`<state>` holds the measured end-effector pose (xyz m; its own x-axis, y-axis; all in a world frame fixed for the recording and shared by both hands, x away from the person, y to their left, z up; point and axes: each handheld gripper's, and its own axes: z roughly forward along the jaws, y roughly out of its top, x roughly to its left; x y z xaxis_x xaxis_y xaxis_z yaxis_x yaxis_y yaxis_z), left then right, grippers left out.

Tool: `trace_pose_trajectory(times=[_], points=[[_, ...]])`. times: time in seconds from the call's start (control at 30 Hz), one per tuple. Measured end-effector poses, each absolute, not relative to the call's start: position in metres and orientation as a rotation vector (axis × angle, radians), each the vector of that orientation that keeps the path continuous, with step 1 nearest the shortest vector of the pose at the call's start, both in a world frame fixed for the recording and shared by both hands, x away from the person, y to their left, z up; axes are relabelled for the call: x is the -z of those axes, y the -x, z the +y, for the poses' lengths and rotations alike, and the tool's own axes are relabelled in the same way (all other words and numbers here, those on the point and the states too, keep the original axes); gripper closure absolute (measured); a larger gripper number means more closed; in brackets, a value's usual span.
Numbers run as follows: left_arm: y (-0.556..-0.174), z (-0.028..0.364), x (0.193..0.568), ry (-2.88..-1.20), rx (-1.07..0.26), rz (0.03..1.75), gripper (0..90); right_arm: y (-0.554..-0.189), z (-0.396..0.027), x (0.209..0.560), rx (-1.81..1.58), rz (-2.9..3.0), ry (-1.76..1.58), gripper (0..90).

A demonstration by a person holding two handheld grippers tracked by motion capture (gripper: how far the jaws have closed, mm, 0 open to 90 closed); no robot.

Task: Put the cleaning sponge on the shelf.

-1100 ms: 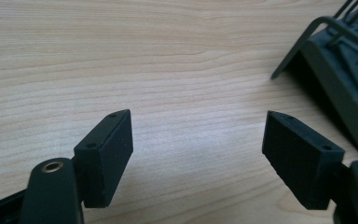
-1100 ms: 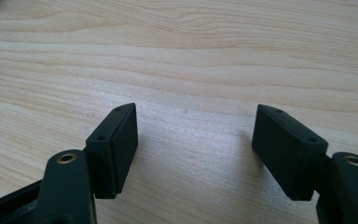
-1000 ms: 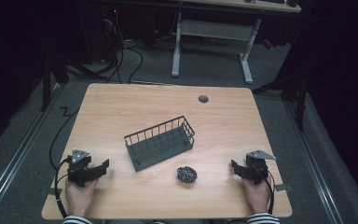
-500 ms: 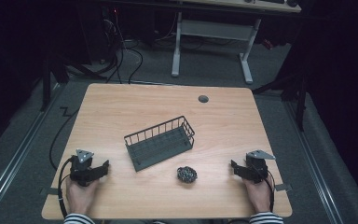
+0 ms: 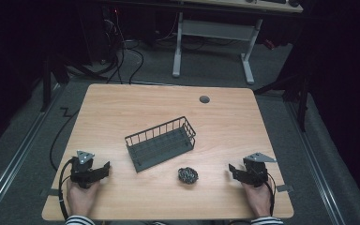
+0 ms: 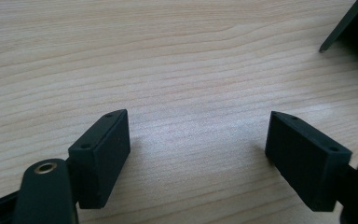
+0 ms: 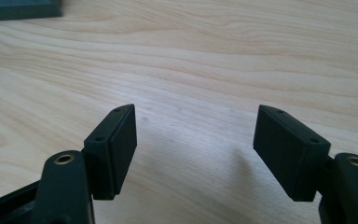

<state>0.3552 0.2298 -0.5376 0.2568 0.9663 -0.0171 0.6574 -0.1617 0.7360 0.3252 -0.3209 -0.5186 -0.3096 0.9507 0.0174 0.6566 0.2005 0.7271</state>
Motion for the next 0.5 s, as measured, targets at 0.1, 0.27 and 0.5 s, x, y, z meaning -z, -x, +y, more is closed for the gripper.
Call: trace_pose_trajectory(times=[0.1,0.27,0.5], points=[[-0.355,0.23,0.538,-1.899,-0.627,1.472,22.2,-0.32,-0.316,0.513,-0.925,2.062,-1.468,31.0],[-0.355,0.23,0.538,-1.898,-0.627,1.472,22.4,-0.312,-0.305,0.506,-0.953,2.101,-1.401,31.3],[-0.355,0.23,0.538,-1.896,-0.629,1.475,22.6,-0.302,-0.286,0.495,-1.024,2.161,-1.318,30.5]])
